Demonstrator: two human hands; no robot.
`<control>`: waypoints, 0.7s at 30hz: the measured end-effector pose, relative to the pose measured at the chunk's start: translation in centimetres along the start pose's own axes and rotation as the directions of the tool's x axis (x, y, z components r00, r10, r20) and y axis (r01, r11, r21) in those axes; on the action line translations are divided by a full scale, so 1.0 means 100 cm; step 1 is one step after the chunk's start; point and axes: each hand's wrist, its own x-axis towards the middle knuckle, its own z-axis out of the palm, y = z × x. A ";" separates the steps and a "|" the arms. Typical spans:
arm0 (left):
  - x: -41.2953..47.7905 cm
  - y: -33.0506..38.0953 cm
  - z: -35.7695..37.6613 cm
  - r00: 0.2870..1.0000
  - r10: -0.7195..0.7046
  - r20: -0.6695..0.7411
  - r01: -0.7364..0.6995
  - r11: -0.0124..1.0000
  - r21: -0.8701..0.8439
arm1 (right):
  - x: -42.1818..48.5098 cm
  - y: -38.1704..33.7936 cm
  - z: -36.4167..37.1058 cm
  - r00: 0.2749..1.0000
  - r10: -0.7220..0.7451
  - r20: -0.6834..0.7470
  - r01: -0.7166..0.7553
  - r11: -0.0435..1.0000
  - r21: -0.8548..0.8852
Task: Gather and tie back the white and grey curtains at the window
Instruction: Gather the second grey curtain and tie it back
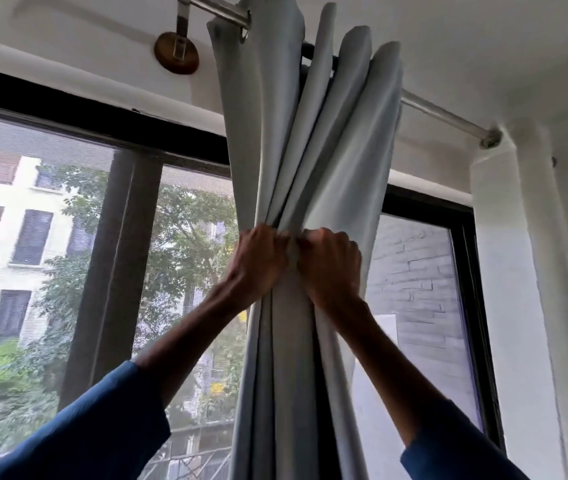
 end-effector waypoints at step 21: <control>-0.031 0.034 0.006 0.992 0.124 0.031 -0.128 0.970 0.206 | -0.046 0.006 -0.022 0.999 0.043 -0.030 -0.045 0.996 -0.072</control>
